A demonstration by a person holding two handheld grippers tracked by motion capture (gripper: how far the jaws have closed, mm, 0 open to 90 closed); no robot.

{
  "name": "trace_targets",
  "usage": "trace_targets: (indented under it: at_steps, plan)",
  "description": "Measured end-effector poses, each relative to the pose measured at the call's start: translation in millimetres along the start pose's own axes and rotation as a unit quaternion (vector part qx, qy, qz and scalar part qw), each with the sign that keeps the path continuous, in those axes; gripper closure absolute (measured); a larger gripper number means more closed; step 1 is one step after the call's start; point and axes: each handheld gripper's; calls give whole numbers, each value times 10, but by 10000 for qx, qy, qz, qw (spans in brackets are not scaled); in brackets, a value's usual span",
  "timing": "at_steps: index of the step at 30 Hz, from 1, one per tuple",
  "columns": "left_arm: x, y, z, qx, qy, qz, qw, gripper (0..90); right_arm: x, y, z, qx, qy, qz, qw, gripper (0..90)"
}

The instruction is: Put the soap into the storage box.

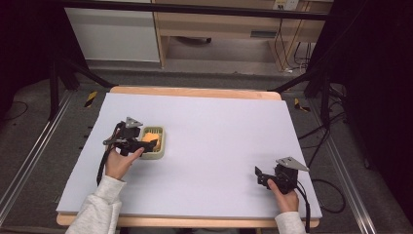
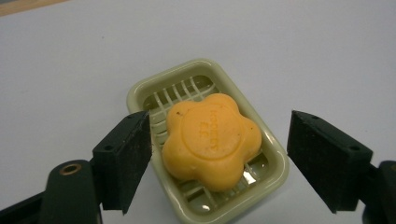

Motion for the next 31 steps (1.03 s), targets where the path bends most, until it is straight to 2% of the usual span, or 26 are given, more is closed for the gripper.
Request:
trace_targets:
  at_steps: [4, 8, 11, 19, 22, 31]
  plan:
    - [25, -107, -68, -49, 98, 1, 9999, 231, 0, 0, 0, 0, 1, -3, 10000, 45]
    - [66, -222, -128, -115, 145, -85, 9998, 250, 0, -1, -1, -5, -5, -2, 10000, 45]
    - [106, -301, -183, -236, 148, -175, 9995, 257, 1, -1, -2, -9, -10, -4, 10000, 45]
    - [188, -527, -331, -432, 282, -247, 9984, 257, 3, -2, -4, -14, -8, -13, 10000, 45]
    - [231, -622, -339, -429, 336, -375, 9978, 244, 3, -2, -3, -9, -13, -6, 10000, 45]
    - [268, -912, -356, -244, 429, -470, 9977, 217, 1, -1, -2, -14, -28, -1, 10000, 45]
Point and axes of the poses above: each handheld gripper's, and its own axes: z roughly forward along the jaws, y roughly out of its top, x roughly to its left
